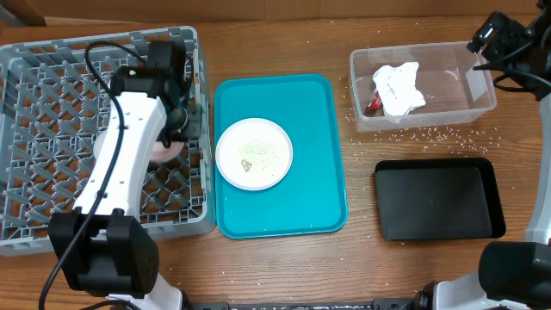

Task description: Sort waste into correct bins and load items into the dishwasher

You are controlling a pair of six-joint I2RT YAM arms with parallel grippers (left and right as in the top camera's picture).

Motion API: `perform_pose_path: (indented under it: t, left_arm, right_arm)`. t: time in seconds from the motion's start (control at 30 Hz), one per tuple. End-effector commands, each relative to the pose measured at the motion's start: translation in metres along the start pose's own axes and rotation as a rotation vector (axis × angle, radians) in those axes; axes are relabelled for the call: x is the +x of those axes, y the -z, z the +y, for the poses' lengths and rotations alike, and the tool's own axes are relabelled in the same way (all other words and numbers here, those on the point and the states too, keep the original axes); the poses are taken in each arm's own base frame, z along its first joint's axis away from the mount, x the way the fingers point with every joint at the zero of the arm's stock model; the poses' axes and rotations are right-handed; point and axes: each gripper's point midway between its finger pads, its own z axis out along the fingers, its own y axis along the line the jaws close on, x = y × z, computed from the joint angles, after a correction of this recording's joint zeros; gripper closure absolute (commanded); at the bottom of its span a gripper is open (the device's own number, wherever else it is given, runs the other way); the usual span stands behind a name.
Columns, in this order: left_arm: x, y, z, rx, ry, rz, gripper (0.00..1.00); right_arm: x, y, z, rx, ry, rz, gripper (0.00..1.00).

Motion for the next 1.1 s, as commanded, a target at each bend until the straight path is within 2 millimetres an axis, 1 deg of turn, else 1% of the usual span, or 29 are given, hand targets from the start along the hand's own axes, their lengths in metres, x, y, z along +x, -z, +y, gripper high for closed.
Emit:
perform_pose_path:
  t: [0.0, 0.13, 0.23, 0.27, 0.3, 0.37, 0.5, 0.57, 0.63, 0.67, 0.73, 0.77, 0.87, 0.97, 1.07]
  left_arm:
    - [-0.022, 0.033, -0.005, 0.056, 0.034, -0.094, 0.96]
    - [-0.042, 0.059, 0.002, 0.159, 0.056, -0.171, 0.96]
    - [-0.062, 0.075, 0.009, 0.342, 0.066, -0.259, 0.96]
    - [-0.068, 0.080, 0.014, 0.405, 0.075, -0.290, 0.96]
    - [-0.072, 0.083, 0.021, 0.460, 0.094, -0.314, 0.96]
    - [-0.078, 0.091, 0.046, 0.558, 0.149, -0.363, 0.96]
    - [-0.081, 0.110, 0.090, 0.709, 0.199, -0.476, 0.96]
    - [-0.081, 0.123, 0.105, 0.816, 0.189, -0.548, 0.96]
    - [-0.079, 0.136, 0.113, 0.942, 0.131, -0.634, 0.96]
    - [-0.079, 0.140, 0.116, 0.992, 0.115, -0.665, 0.96]
    - [-0.079, 0.137, 0.127, 1.064, 0.125, -0.695, 0.96]
    - [-0.081, 0.130, 0.133, 1.088, 0.135, -0.701, 0.96]
    - [-0.085, 0.110, 0.143, 1.147, 0.163, -0.700, 0.96]
    - [-0.093, 0.089, 0.158, 1.210, 0.166, -0.741, 0.96]
    - [-0.096, 0.074, 0.175, 1.276, 0.177, -0.787, 0.96]
  right_arm:
    - [-0.009, 0.010, 0.003, -0.008, -0.003, -0.036, 0.00]
    - [-0.009, 0.010, 0.003, -0.008, -0.003, -0.036, 0.00]
    - [-0.009, 0.010, 0.003, -0.008, -0.003, -0.036, 0.00]
    - [-0.009, 0.010, 0.003, -0.008, -0.003, -0.036, 0.00]
    - [-0.009, 0.010, 0.003, -0.008, -0.003, -0.036, 0.00]
    - [-0.009, 0.010, 0.003, -0.008, -0.003, -0.036, 0.00]
    - [-0.009, 0.010, 0.003, -0.008, -0.003, -0.036, 0.00]
    - [-0.009, 0.010, 0.003, -0.008, -0.003, -0.036, 0.00]
    - [-0.009, 0.010, 0.003, -0.008, -0.004, -0.036, 0.00]
    - [-0.009, 0.010, 0.003, -0.008, -0.003, -0.036, 0.00]
    - [-0.009, 0.010, 0.003, -0.008, -0.003, -0.036, 0.00]
    - [-0.009, 0.010, 0.003, -0.008, -0.003, -0.036, 0.00]
    - [-0.009, 0.010, 0.003, -0.008, -0.003, -0.036, 0.00]
    - [-0.009, 0.010, 0.003, -0.008, -0.003, -0.036, 0.00]
    - [-0.009, 0.010, 0.003, -0.008, -0.003, -0.036, 0.00]
